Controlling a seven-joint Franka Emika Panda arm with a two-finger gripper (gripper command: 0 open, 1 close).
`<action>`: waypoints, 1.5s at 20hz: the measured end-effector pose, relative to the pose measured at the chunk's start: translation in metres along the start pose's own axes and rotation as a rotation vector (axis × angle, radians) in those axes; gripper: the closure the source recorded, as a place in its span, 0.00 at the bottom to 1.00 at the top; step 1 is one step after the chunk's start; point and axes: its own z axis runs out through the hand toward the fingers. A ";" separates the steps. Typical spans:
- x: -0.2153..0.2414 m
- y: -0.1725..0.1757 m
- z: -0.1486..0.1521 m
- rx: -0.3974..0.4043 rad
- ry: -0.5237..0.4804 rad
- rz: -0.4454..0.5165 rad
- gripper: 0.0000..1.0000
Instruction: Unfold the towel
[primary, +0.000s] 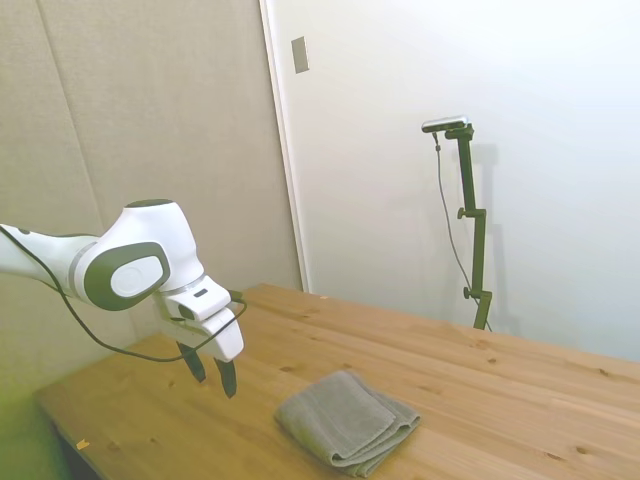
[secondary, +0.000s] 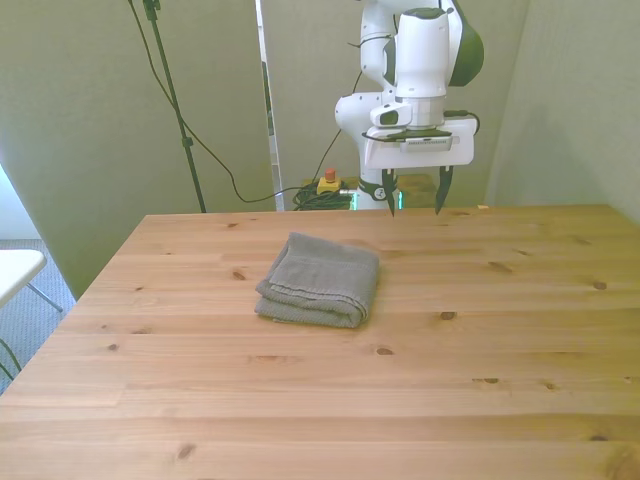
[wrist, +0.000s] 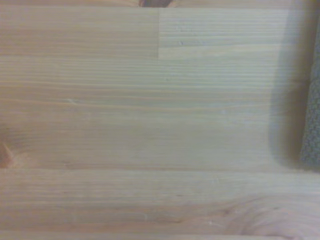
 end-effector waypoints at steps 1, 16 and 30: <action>0.000 0.000 0.000 0.001 0.000 0.000 0.00; 0.170 0.207 -0.020 0.085 0.018 0.312 0.00; 0.204 0.238 0.034 0.276 -0.042 0.430 0.00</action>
